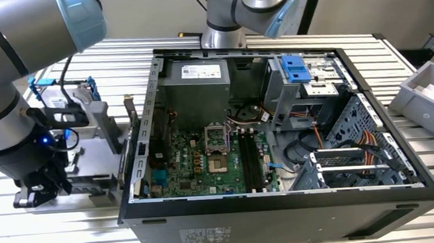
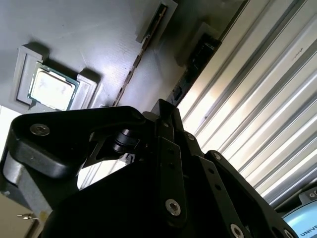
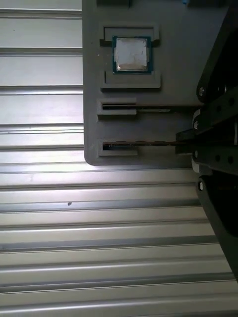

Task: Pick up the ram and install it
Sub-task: 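Pick up the ram and move it above insertion slot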

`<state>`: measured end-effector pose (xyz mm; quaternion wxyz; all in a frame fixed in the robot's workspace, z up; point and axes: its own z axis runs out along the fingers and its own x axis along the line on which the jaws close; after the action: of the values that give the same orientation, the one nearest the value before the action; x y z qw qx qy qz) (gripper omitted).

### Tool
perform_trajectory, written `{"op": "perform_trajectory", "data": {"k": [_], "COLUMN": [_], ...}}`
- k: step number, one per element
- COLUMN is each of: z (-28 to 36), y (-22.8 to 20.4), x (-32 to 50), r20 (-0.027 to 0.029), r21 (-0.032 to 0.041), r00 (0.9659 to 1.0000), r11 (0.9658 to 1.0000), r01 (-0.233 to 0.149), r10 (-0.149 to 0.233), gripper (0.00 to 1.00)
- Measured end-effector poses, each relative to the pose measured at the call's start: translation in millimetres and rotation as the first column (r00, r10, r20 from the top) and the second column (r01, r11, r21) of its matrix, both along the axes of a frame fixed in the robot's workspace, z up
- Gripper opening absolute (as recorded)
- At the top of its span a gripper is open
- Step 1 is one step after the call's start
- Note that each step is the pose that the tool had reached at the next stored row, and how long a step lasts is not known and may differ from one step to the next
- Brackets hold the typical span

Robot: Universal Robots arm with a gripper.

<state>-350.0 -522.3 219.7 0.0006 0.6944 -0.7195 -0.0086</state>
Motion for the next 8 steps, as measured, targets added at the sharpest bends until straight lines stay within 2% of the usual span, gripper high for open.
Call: {"op": "perform_trajectory", "data": {"k": [8], "z": [5.8], "y": [0.0], "x": [0.0], "r20": [0.0003], "r21": [0.0001], "r00": [1.0000], "r11": [1.0000], "r01": [0.000], "r10": [0.000], "gripper": [0.00]}}
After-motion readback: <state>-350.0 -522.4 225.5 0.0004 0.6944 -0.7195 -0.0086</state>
